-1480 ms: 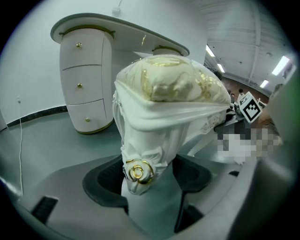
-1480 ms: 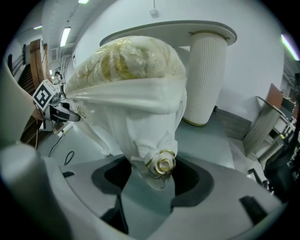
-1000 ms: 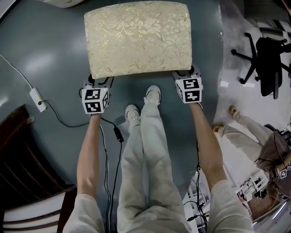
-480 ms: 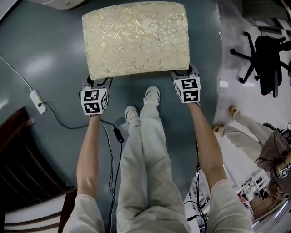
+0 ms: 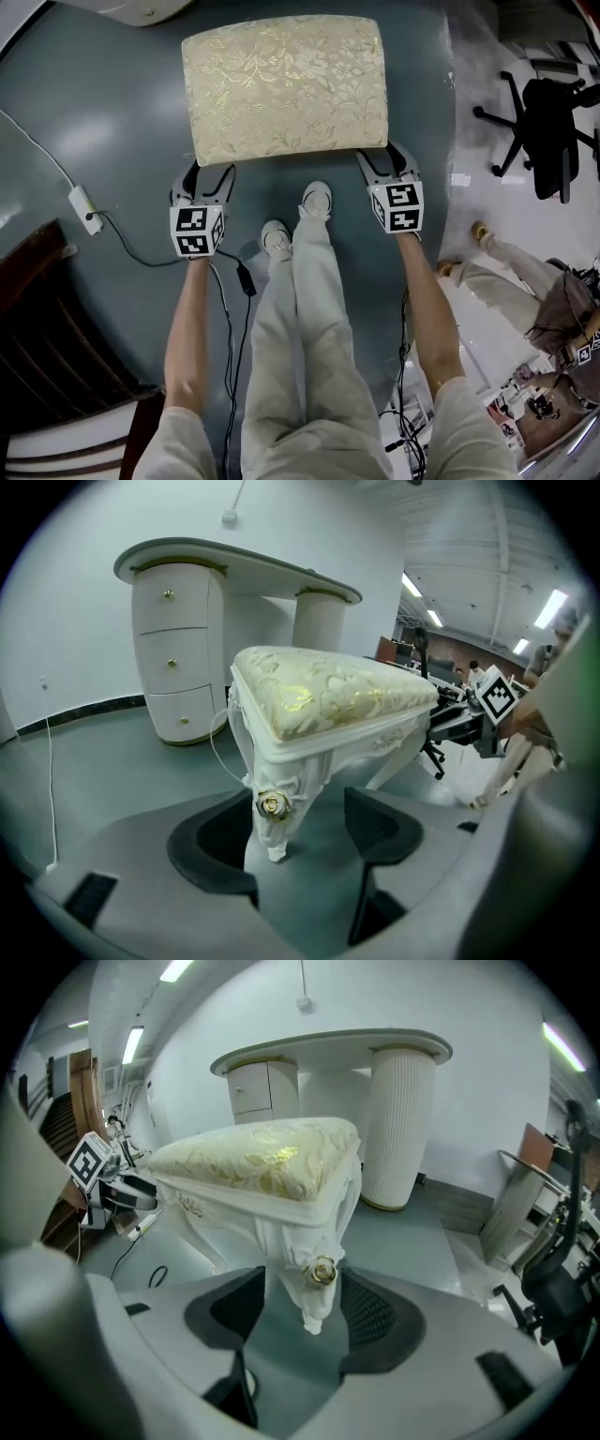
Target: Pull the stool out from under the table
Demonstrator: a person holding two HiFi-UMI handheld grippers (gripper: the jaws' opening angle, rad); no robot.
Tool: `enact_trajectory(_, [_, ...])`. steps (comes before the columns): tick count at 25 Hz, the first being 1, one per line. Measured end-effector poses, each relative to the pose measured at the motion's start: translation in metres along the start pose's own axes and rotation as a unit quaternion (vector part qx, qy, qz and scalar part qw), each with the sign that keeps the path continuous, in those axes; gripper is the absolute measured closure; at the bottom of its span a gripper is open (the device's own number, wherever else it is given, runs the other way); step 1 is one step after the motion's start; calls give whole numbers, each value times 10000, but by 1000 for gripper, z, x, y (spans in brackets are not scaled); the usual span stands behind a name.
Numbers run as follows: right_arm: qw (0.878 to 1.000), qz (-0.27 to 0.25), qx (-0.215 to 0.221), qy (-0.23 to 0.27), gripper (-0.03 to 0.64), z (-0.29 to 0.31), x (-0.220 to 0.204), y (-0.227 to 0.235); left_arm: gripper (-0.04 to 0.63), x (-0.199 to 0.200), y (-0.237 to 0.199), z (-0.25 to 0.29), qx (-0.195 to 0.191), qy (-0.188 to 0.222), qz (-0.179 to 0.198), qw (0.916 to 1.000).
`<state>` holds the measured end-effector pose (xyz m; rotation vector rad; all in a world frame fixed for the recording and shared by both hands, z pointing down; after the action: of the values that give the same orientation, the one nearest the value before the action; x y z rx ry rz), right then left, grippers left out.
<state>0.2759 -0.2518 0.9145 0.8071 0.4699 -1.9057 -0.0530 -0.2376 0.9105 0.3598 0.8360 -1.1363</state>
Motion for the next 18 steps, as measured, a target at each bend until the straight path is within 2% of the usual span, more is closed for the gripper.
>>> enact_trajectory(5, [9997, 158, -95, 162, 410, -42, 15, -6, 293, 6, 3, -40, 66, -19, -47, 10000])
enact_trajectory(7, [9996, 169, -96, 224, 450, -60, 23, -11, 300, 13, 6, -55, 75, 23, -111, 9999])
enact_trajectory(16, [9984, 332, -164, 420, 618, -135, 68, -31, 552, 87, 44, -120, -92, 449, -58, 9989])
enact_trajectory(18, [9985, 335, -82, 427, 620, -149, 81, -35, 578, 109, 52, -131, -187, 540, -120, 9983])
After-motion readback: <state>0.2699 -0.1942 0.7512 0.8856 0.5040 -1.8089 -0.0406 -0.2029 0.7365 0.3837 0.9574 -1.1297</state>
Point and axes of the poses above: the fingertips, and each gripper's own axes: z forward along the fingers, y to its right, x out of its top, the point moved 1 cm from there along -z, backward along the fingers, and after that the axes turned 7 degrees about y, right-handed, at the moved point
